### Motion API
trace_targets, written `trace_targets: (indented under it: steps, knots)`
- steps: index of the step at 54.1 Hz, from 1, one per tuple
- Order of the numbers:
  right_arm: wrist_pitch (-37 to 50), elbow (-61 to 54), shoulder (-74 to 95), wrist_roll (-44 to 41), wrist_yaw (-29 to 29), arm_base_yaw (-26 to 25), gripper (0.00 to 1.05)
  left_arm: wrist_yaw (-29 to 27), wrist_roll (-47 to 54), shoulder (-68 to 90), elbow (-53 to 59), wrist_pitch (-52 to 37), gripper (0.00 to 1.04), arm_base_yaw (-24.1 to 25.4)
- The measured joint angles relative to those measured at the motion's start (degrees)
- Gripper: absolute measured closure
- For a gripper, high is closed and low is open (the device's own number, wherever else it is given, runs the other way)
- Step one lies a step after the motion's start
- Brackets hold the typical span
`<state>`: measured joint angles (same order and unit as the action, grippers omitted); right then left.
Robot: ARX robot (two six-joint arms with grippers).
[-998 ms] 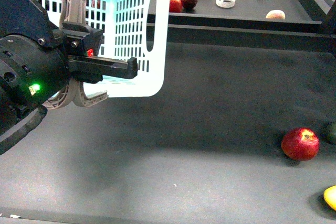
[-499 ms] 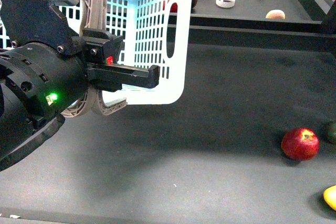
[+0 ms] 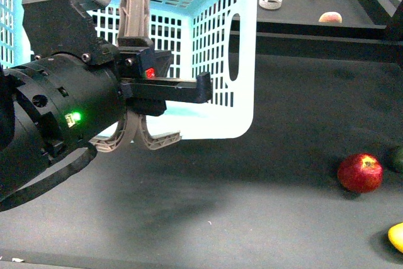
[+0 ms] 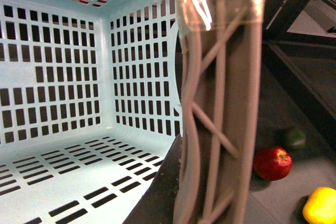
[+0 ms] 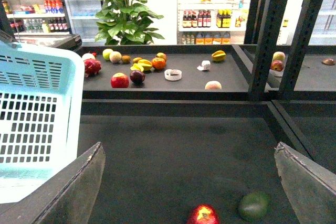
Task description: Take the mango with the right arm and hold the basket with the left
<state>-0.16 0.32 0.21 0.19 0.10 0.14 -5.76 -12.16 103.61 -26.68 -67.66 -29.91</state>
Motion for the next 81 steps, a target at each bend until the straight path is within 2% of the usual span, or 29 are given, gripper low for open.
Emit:
trace_targets:
  steps: [22,44,81]
  knots:
    - [0.0,0.0,0.0,0.0,0.0,0.0,0.08,3.63,1.11,0.24,-2.71,0.59,0.99,-3.28]
    - [0.0,0.0,0.0,0.0,0.0,0.0,0.08,1.36,1.81,0.76,-2.78,1.01,0.99,-2.71]
    - [0.0,0.0,0.0,-0.02,0.0,0.0,0.08,1.7,1.81,0.76,-2.78,1.01,0.99,-2.71]
